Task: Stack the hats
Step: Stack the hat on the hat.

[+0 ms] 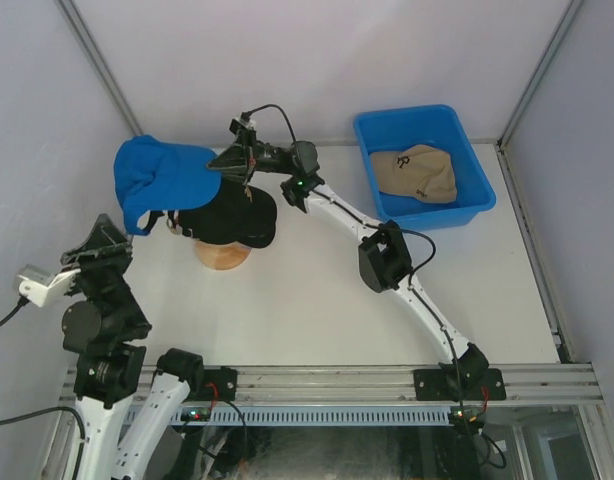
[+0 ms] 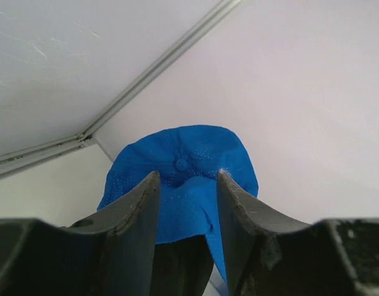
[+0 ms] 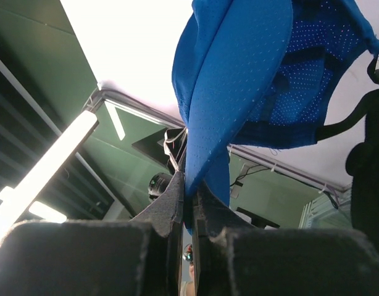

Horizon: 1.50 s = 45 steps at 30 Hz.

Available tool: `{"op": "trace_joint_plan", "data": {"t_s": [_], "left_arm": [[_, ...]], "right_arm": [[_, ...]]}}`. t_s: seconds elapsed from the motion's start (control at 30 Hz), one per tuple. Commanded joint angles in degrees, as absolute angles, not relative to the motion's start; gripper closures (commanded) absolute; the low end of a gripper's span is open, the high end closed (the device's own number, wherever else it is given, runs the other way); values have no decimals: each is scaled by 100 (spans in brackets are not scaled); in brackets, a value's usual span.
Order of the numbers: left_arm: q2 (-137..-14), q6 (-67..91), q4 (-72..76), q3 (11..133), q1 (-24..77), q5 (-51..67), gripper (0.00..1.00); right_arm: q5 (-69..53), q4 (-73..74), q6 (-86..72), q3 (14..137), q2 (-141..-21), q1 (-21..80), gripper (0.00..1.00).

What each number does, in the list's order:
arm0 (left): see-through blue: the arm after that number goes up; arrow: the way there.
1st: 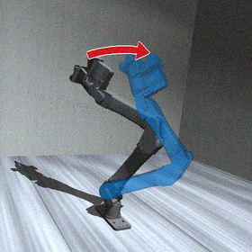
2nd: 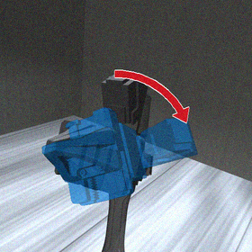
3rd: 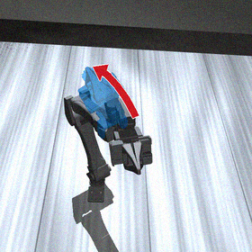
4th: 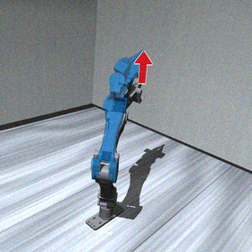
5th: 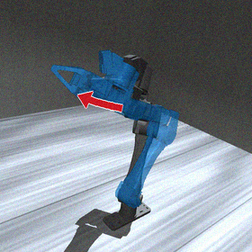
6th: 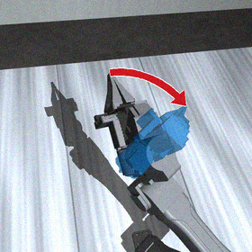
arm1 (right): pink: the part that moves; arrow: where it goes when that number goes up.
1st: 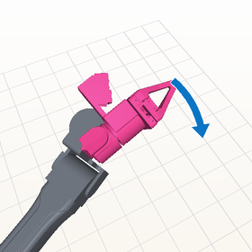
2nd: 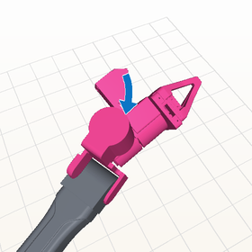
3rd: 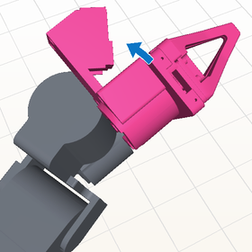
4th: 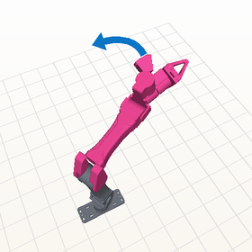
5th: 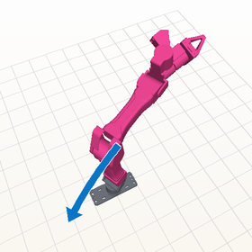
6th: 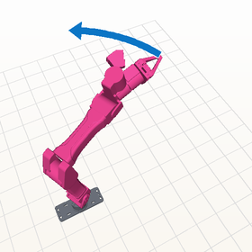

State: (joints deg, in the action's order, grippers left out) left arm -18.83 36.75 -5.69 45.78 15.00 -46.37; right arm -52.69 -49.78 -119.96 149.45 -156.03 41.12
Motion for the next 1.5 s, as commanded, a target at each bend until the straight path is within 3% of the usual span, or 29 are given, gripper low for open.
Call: {"op": "trace_joint_plan", "data": {"t_s": [0.0, 0.3, 0.7, 1.1, 1.47], "left_arm": [[-1762, 3818, -694, 4701, 1476, -5216, 54], [-2058, 3782, -598, 4517, 1476, -5378, 53], [-2690, 3668, -70, 4405, 1476, -5321, 52], [-3120, 3770, 212, 4283, 1476, -5277, 50], [-3395, 3678, 141, 4384, 1380, -5485, 44]], "right_arm": [[-5196, -5460, -13137, 15072, -15298, 4200, 100], [-5406, -6036, -12954, 13832, -14990, 3780, 100], [-5437, -6199, -13044, 13962, -15118, 3202, 100], [-5301, -7950, -14205, 12772, -14969, 3248, 100], [-4972, -8501, -14591, 11960, -14504, 3325, 100]]}}
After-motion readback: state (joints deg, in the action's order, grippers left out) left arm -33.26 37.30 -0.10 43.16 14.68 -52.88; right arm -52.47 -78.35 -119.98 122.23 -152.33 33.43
